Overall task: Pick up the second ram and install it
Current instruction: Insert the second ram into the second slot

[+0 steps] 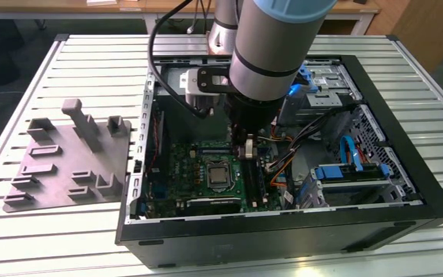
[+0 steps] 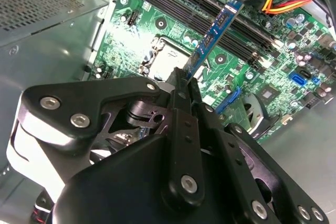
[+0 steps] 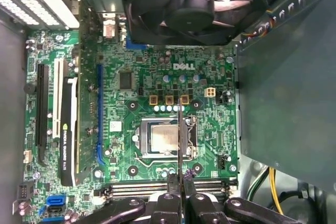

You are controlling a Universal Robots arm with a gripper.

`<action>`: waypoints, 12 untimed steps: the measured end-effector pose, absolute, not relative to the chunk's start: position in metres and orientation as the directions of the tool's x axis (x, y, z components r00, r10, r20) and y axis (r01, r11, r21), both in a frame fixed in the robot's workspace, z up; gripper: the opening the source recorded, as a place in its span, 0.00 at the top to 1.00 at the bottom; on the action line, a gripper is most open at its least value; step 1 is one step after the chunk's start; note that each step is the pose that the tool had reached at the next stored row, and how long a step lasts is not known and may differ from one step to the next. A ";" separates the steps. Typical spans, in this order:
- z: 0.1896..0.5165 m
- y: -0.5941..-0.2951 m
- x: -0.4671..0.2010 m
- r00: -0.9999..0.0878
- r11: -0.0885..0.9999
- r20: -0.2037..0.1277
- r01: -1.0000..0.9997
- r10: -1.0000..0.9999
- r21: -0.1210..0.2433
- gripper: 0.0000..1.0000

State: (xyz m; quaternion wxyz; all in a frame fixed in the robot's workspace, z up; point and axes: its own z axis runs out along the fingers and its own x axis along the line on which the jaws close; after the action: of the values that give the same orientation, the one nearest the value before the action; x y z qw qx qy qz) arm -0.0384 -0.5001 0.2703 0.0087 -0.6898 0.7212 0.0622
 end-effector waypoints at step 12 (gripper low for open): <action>0.270 -0.500 -0.038 -0.185 0.178 -0.098 -0.981 -0.978 0.078 0.86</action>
State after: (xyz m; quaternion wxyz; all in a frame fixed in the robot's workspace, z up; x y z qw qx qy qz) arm -0.0384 -0.5001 0.2699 0.0130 -0.6381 0.7674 0.0614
